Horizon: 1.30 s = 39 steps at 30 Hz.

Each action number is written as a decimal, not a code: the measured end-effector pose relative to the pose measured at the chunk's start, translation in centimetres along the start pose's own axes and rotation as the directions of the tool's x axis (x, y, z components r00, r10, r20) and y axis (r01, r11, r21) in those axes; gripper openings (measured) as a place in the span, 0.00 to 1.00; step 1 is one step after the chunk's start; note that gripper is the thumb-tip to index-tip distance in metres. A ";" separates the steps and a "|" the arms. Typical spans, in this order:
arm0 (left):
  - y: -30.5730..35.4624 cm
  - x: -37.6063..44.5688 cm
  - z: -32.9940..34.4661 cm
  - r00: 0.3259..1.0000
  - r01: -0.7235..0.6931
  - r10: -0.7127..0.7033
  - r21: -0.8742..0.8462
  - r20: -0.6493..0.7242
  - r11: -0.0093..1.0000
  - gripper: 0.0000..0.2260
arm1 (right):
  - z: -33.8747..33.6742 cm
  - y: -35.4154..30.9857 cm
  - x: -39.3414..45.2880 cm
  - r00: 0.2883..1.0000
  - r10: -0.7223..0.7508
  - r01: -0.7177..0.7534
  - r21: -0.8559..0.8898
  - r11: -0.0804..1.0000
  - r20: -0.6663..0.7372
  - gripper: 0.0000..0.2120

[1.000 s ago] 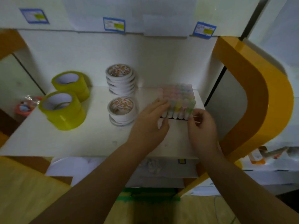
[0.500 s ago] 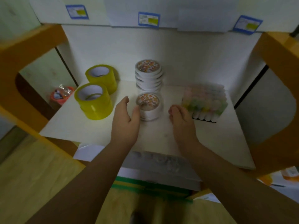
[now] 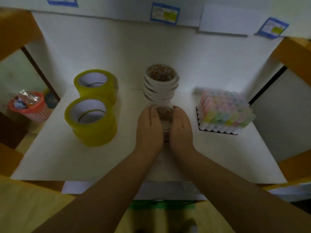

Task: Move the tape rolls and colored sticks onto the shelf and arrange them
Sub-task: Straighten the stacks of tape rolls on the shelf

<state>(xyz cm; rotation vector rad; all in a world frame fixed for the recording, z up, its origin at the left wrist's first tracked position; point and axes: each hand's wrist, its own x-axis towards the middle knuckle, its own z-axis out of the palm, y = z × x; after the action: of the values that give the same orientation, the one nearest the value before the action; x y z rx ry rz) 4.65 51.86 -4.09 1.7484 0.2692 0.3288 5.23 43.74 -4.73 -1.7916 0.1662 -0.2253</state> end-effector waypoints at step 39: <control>0.4 -1.1 0.8 0.999 -0.039 0.044 0.167 -0.024 0.985 0.18 | -0.1 -0.2 0.8 0.999 -0.042 0.040 -0.052 0.998 -0.035 0.12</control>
<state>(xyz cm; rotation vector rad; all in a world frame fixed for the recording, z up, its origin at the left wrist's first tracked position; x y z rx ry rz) 3.92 50.66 -3.95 1.9171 0.2870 0.3700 5.98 43.53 -4.43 -1.8443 0.1625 -0.2850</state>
